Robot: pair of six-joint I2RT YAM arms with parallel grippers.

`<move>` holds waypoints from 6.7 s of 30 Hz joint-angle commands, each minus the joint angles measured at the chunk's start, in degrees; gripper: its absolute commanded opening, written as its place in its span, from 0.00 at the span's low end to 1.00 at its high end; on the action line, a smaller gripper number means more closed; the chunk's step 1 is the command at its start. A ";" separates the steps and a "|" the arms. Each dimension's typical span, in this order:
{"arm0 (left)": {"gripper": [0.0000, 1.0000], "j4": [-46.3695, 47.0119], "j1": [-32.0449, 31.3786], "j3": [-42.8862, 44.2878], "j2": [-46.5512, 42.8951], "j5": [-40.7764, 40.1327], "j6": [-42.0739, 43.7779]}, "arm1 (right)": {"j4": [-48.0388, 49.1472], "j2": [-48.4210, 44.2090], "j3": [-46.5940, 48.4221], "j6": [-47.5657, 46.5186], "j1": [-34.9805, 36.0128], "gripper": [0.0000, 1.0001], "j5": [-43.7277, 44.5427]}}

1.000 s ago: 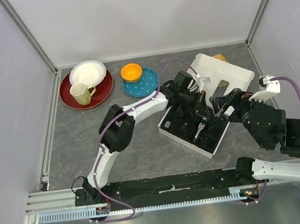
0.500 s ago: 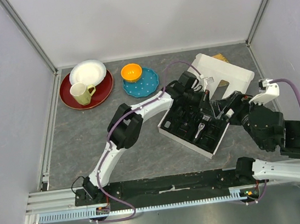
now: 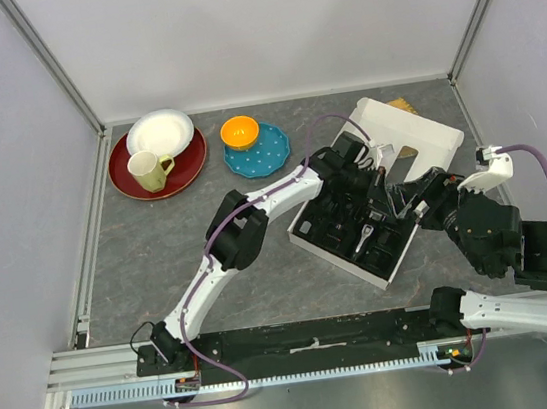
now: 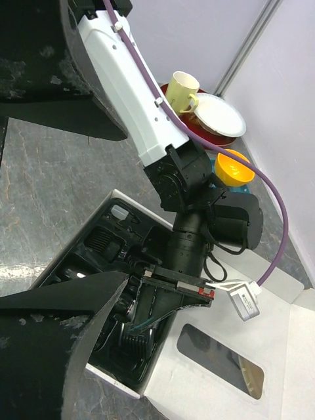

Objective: Sort the hair-cutting tools

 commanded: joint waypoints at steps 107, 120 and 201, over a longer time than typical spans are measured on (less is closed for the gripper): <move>0.62 25.01 6.84 -73.53 -60.61 -44.29 -4.08 | 33.69 27.65 -22.99 -27.83 -52.66 0.94 -43.87; 0.62 21.75 6.92 -74.93 -63.61 -50.18 -3.03 | 33.87 37.94 -20.62 -29.86 -49.24 0.59 -39.85; 0.63 12.45 15.71 -62.02 -59.49 -56.23 -7.32 | 21.22 38.38 -4.19 -23.35 -57.21 0.57 -19.20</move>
